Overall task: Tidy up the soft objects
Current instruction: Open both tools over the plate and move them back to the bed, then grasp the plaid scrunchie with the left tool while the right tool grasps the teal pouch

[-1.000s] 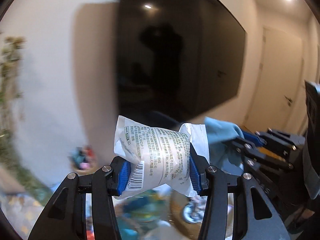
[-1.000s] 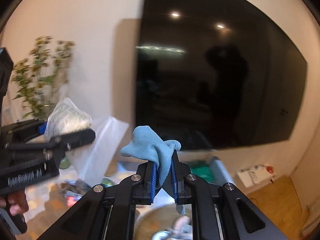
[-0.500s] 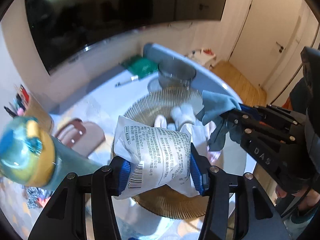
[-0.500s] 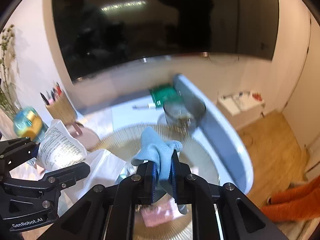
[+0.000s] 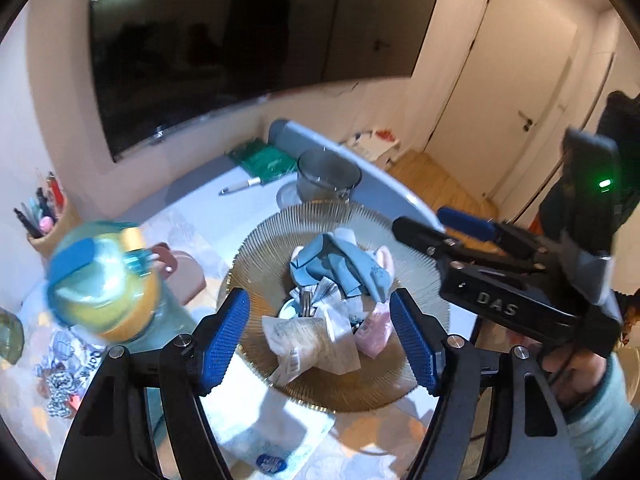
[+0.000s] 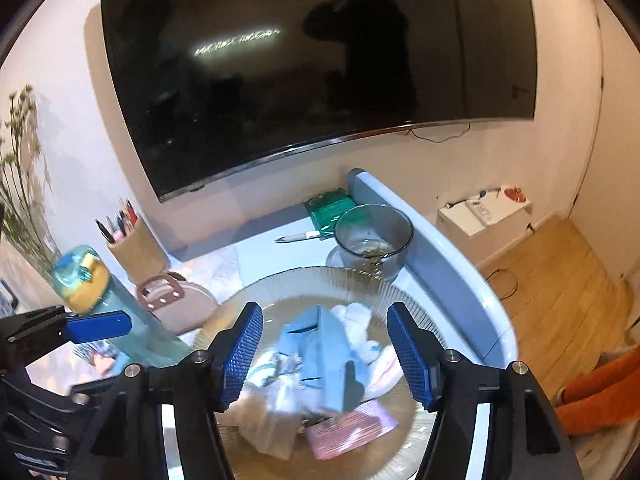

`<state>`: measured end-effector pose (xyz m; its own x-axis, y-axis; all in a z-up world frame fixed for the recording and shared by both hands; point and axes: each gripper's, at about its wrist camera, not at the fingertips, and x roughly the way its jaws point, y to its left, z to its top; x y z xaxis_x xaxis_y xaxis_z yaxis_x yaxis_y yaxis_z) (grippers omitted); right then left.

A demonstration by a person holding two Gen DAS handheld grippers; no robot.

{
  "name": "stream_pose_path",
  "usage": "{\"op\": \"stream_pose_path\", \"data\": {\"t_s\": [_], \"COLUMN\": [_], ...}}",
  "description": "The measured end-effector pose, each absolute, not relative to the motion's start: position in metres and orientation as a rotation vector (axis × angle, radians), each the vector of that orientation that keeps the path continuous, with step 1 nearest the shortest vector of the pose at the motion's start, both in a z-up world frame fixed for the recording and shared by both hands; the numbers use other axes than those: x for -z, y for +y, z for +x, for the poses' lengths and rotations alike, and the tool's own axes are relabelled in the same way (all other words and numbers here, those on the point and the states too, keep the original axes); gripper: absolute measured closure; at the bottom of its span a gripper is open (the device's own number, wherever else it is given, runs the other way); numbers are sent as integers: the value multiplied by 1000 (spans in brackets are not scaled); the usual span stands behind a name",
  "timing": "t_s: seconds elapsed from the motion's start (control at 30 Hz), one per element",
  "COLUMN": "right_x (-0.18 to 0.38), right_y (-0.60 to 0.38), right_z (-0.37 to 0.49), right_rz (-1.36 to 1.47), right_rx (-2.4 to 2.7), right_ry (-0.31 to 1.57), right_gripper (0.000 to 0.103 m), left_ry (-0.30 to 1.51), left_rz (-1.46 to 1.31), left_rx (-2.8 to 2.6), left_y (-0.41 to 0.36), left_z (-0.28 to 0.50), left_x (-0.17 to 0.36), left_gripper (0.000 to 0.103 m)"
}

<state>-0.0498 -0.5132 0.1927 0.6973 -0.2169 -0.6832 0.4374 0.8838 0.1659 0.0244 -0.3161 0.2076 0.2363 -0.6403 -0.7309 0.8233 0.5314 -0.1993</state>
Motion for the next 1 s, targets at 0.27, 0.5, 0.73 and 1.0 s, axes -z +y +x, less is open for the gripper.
{"op": "stream_pose_path", "data": {"t_s": [0.27, 0.5, 0.73, 1.0], "right_x": [-227, -272, -240, -154], "right_y": [-456, -362, -247, -164], "right_z": [-55, -36, 2, 22], "right_rz": [327, 245, 128, 26], "right_rx": [368, 193, -40, -175], "right_ry": [581, 450, 573, 840], "right_gripper": [38, 27, 26, 26], "left_ry": [767, 773, 884, 1137], "left_rz": [80, -48, -165, -211], "left_rx": [906, 621, 401, 324], "left_y": [-207, -85, 9, 58], "left_z": [33, 63, 74, 69], "left_x": [-231, -225, -178, -95], "left_gripper": [32, 32, 32, 32]}}
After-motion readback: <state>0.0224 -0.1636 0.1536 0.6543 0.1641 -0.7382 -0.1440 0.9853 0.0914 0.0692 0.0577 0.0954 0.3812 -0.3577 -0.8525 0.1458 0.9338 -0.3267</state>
